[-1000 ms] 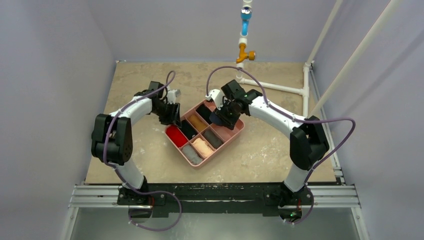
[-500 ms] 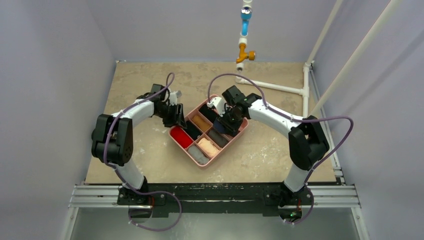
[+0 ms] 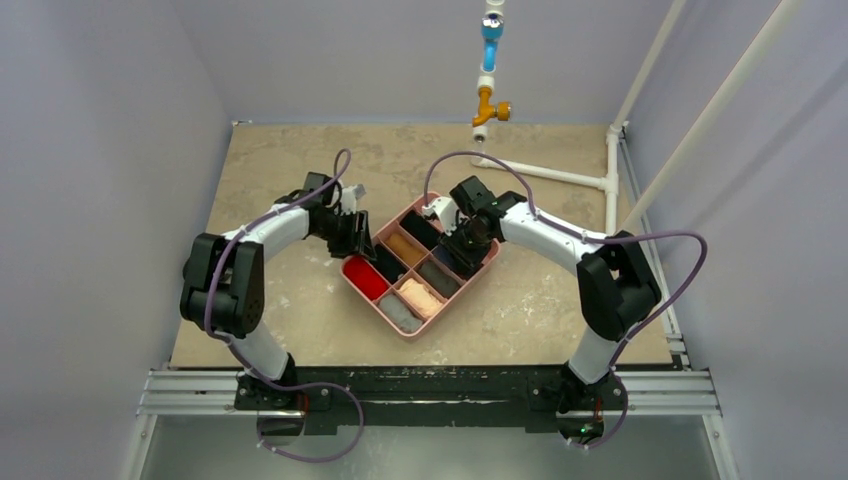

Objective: Roll the underwear
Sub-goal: Place the underwear in the storage box, then reset both arms

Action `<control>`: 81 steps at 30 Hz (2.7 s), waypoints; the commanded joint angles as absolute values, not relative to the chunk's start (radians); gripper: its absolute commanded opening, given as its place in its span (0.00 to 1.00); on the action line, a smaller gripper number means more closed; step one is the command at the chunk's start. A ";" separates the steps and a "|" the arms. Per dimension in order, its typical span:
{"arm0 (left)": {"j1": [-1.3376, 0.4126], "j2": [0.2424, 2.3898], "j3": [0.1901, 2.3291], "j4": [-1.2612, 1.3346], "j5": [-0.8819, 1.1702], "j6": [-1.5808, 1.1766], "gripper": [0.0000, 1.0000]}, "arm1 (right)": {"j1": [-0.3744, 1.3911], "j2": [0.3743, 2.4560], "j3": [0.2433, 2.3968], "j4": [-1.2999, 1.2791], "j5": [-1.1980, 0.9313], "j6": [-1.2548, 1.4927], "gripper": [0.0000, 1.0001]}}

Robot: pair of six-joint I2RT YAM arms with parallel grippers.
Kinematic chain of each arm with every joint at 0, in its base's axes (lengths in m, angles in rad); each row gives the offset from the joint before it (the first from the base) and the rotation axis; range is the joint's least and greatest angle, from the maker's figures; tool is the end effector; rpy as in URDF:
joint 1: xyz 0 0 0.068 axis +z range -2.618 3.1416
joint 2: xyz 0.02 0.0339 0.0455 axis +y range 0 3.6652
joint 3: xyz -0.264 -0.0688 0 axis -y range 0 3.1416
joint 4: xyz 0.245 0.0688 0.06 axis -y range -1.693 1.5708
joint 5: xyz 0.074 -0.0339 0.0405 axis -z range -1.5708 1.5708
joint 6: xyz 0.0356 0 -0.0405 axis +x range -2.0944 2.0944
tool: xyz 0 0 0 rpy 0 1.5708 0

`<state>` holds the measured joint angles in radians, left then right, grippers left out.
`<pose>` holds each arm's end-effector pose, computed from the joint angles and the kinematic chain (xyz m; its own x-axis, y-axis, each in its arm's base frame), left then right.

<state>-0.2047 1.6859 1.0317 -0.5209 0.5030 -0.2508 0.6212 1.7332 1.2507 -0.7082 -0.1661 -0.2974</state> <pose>0.3116 -0.0822 0.1772 -0.9645 -0.0218 -0.2630 0.1245 0.8410 -0.5266 0.2796 0.2073 0.2122 -0.5392 -0.7413 -0.3997 -0.8178 0.5743 0.0381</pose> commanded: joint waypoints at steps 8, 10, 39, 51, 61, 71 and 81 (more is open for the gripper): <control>-0.224 1.645 1.016 -0.493 0.532 -0.261 0.47 | 0.607 1.743 1.272 -0.686 -0.033 -0.278 0.00; -0.229 1.645 1.015 -0.488 0.538 -0.264 0.47 | 0.611 1.765 1.283 -0.701 -0.026 -0.287 0.00; -0.247 1.644 1.038 -0.486 0.581 -0.252 0.48 | 0.648 1.776 1.368 -0.737 -0.069 -0.327 0.49; -0.245 1.652 1.048 -0.496 0.584 -0.245 0.48 | 0.636 1.752 1.377 -0.752 -0.061 -0.331 0.58; -0.231 1.659 1.073 -0.517 0.602 -0.228 0.48 | 0.571 1.668 1.419 -0.749 -0.105 -0.327 0.58; -0.206 1.715 1.172 -0.617 0.579 -0.163 0.46 | 0.446 1.515 1.356 -0.657 -0.173 -0.325 0.71; -0.195 1.826 1.351 -0.753 0.518 -0.072 0.46 | 0.382 1.290 1.156 -0.474 -0.141 -0.298 0.85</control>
<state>-0.2085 1.7977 1.2655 -0.7109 0.5686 -0.1318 0.3981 1.3724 1.2098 -0.5762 -0.1486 -0.3115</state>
